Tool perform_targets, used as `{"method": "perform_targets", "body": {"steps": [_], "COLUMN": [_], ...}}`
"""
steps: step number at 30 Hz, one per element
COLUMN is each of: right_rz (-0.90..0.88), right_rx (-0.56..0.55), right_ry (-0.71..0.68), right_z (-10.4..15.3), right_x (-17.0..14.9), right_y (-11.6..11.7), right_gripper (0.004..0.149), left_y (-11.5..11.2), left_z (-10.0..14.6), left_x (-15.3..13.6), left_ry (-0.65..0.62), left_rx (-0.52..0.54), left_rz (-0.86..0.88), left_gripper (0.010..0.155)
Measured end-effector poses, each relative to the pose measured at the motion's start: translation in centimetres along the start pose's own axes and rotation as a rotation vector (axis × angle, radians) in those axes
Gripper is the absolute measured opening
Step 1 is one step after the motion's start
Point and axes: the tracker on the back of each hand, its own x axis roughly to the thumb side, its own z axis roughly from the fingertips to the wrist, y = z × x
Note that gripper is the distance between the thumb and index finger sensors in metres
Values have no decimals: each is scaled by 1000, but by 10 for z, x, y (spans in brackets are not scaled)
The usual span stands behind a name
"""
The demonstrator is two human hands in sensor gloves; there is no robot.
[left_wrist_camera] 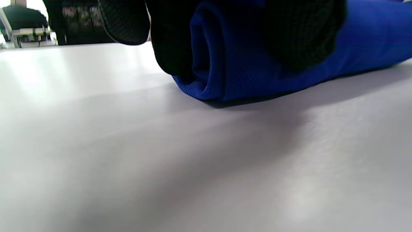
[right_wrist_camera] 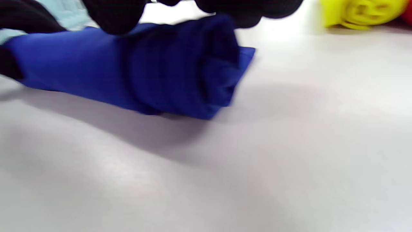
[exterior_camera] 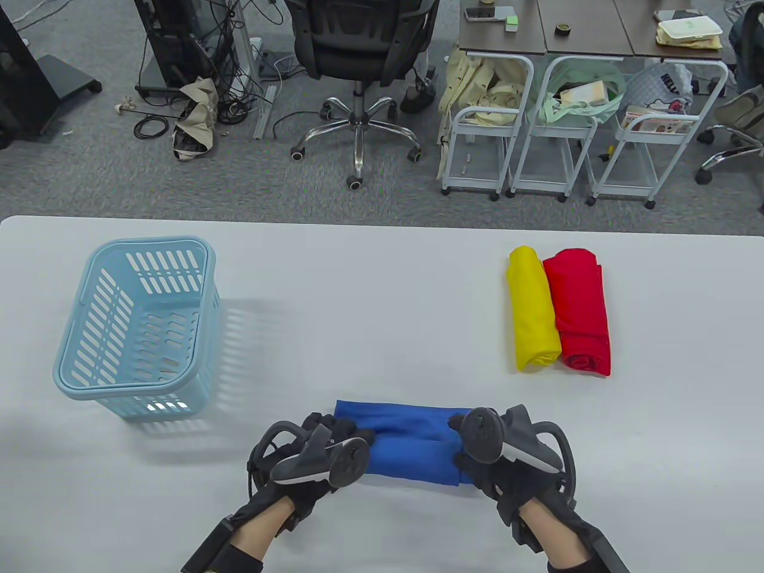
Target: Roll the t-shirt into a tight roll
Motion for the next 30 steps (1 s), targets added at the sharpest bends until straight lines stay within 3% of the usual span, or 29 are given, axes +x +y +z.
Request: {"method": "perform_targets", "body": {"steps": [2, 4, 6, 9, 13, 17, 19, 22, 24, 27, 30], "right_rz": [-71, 120, 157, 34, -202, -339, -247, -48, 18, -41, 136], "right_rx": [93, 130, 145, 145, 207, 247, 190, 31, -19, 85, 167], "right_ry": [-62, 4, 5, -17, -73, -71, -10, 61, -22, -67, -16], "right_z": [-5, -13, -19, -21, -19, -20, -16, -9, -6, -11, -18], "right_x": [11, 17, 18, 11, -10, -20, -19, -8, 0, 9, 17], "right_y": [15, 29, 34, 27, 25, 29, 23, 10, 7, 21, 35], "right_gripper": [75, 79, 77, 70, 67, 67, 68, 63, 61, 71, 82], "left_y": [-1, -2, -2, -2, -6, -1, 1, 1, -1, 0, 11], "left_z": [0, 2, 3, 6, 4, 3, 3, 4, 5, 7, 14], "left_x": [-11, -22, -26, -22, -4, 11, 10, 0, -10, -20, -17], "left_ry": [-6, 6, 12, -3, -24, -27, -34, -46, -24, 15, 87], "left_rx": [-15, -14, -6, 1, -43, 11, 5, -54, -109, -96, -7], "left_rz": [192, 294, 342, 279, 63, -114, -57, 184, 296, 365, 171], "left_gripper": [58, 57, 60, 57, 77, 68, 65, 66, 68, 67, 65]}}
